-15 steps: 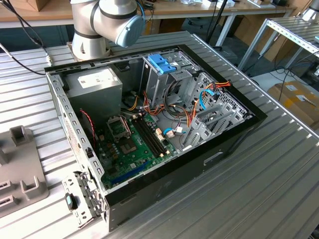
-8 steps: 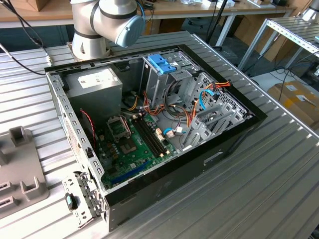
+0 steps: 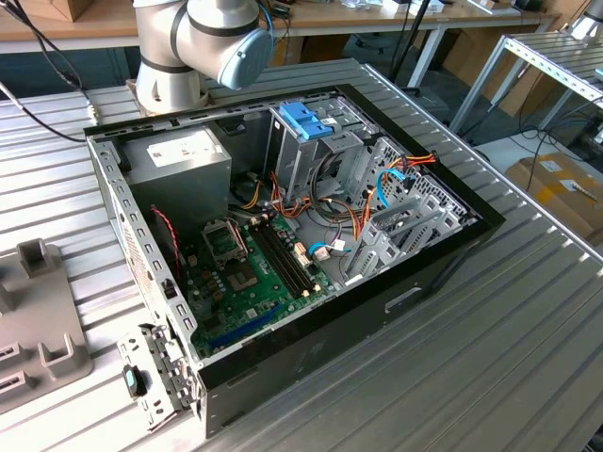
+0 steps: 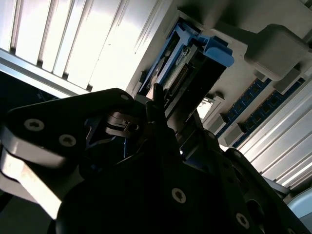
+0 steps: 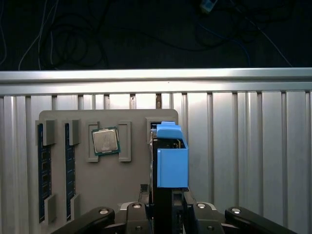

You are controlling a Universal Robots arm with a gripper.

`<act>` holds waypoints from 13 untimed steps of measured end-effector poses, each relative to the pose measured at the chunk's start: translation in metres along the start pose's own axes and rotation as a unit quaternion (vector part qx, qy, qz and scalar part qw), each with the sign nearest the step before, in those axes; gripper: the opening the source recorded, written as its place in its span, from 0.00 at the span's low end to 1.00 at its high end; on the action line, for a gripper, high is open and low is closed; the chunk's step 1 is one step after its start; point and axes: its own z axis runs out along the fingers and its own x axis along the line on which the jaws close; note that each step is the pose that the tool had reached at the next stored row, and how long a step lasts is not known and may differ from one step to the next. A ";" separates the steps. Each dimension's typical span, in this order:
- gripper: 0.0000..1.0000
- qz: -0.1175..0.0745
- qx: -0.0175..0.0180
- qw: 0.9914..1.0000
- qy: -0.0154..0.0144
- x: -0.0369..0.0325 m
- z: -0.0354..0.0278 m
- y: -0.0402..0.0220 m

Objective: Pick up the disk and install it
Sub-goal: 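Pick up the disk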

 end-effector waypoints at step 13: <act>0.35 0.000 0.000 1.000 0.000 -0.0001 -0.0167 0.0003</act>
